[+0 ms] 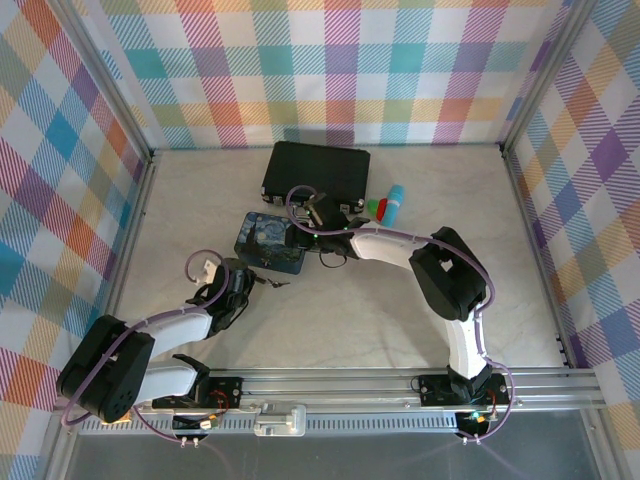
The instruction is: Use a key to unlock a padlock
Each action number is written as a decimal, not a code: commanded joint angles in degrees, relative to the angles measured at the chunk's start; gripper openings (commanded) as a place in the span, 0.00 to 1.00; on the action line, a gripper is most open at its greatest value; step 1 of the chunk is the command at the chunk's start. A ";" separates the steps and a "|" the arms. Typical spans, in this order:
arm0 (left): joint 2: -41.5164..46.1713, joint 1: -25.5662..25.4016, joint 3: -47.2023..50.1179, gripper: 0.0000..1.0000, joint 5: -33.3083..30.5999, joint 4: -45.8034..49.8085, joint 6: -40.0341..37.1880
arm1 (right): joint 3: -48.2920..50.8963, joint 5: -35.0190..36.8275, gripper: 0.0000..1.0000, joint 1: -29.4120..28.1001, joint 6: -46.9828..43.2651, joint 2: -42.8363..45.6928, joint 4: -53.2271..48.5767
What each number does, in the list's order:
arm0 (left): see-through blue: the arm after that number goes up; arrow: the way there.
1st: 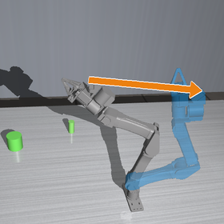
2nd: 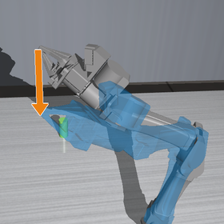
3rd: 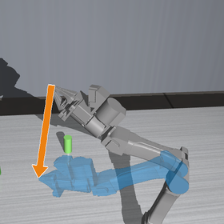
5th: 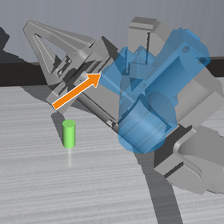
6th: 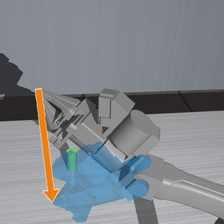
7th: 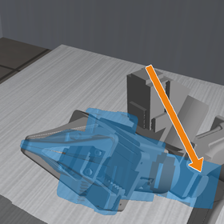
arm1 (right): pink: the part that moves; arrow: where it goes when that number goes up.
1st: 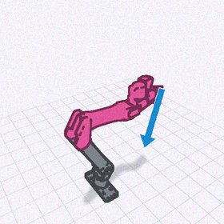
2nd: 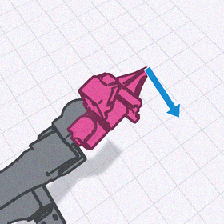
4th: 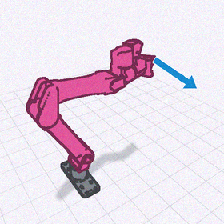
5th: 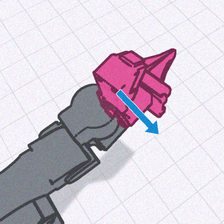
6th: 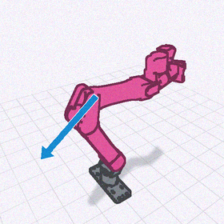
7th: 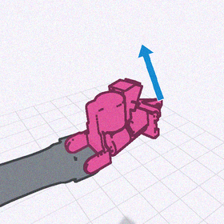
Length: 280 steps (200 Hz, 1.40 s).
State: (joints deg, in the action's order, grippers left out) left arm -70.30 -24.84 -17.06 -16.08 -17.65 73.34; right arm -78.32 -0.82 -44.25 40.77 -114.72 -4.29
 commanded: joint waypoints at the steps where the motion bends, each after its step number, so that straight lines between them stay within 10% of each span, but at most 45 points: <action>1: 1.76 0.47 0.52 0.00 -3.18 3.59 0.61 | 2.08 1.14 0.57 0.13 0.63 0.21 -3.51; 65: 15.67 -0.73 -2.48 0.00 5.40 21.15 -9.50 | 0.20 -3.19 0.74 0.56 -7.56 5.37 -4.48; 118: 17.38 -11.75 -9.49 0.00 5.55 26.87 -16.64 | 3.47 -1.03 0.85 4.50 -16.55 14.24 -13.69; 183: -5.25 -27.43 -27.05 0.00 3.10 22.00 -24.37 | 18.03 6.45 0.98 15.31 -19.62 29.64 -18.75; 280: -32.44 -29.12 -42.76 0.00 8.04 17.57 -23.70 | 28.22 6.78 0.99 29.04 -24.55 41.83 -17.60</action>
State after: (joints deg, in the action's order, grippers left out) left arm -100.55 -53.58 -56.36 -8.47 0.93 51.11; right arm -51.29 6.22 -17.02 19.00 -73.87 -22.74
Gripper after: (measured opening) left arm 0.045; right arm 0.991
